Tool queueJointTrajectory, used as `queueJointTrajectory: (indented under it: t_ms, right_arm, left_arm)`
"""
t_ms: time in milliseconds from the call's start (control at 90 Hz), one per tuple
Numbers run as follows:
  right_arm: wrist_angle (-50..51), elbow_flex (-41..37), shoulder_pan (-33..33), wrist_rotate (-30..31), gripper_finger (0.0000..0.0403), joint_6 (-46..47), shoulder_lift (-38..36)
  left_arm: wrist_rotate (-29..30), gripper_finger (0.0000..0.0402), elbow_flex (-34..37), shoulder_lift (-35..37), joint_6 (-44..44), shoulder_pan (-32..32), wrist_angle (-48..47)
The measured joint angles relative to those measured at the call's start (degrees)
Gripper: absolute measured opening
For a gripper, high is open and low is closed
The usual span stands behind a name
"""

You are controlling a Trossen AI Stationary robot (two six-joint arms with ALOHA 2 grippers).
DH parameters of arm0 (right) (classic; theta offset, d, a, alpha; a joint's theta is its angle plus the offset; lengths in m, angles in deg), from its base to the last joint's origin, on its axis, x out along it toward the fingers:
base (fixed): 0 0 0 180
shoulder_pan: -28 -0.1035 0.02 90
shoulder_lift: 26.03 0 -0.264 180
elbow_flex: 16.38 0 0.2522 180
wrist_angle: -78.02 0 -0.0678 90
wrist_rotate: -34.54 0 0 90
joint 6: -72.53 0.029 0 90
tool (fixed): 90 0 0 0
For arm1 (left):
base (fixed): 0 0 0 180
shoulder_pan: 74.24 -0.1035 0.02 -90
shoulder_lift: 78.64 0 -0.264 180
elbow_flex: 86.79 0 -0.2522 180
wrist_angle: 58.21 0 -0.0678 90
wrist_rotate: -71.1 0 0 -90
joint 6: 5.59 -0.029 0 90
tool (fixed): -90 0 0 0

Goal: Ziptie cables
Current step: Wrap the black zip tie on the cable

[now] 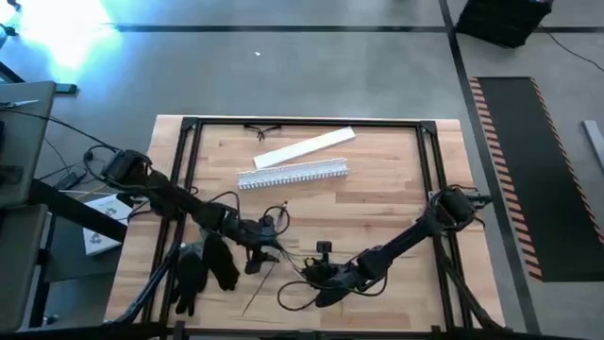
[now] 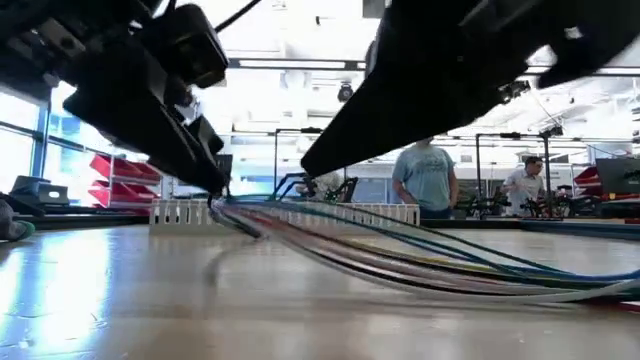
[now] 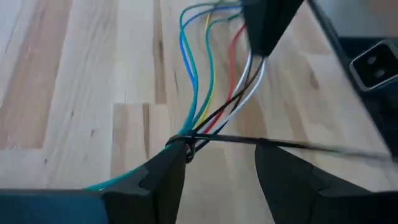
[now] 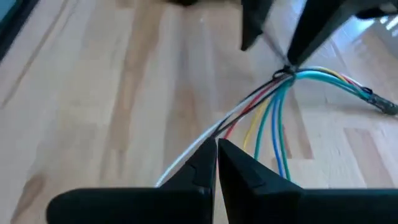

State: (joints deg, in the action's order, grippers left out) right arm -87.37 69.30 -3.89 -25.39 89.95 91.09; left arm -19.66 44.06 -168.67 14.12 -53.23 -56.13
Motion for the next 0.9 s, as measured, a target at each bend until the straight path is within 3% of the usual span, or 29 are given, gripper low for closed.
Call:
queueJointTrajectory:
  t_ms: [133,367,489,711,900]
  right_arm:
    - [-5.15,0.02,2.05,-2.78,0.0033,0.24,0.59]
    - [-9.28,0.02,5.02,-3.96,0.0147,2.04,3.35]
    - [-10.68,0.02,5.78,-3.96,0.0186,1.69,3.41]
    - [-10.85,0.02,6.04,-4.09,0.0183,0.04,3.41]
    - [-11.53,0.02,6.36,-4.12,0.0169,-0.23,4.73]
  left_arm:
    - [-1.98,0.0172,-0.03,-0.18,0.53,0.02,-2.27]
    - [-1.95,0.0172,-0.01,-0.23,-0.06,1.34,-7.38]
    - [0.03,0.0172,-0.01,-0.23,-1.83,3.44,-7.64]
    - [11.48,0.0172,-0.03,-0.21,-7.77,8.20,-3.90]
    - [15.21,0.0172,-0.03,-0.21,-16.06,9.96,-0.36]
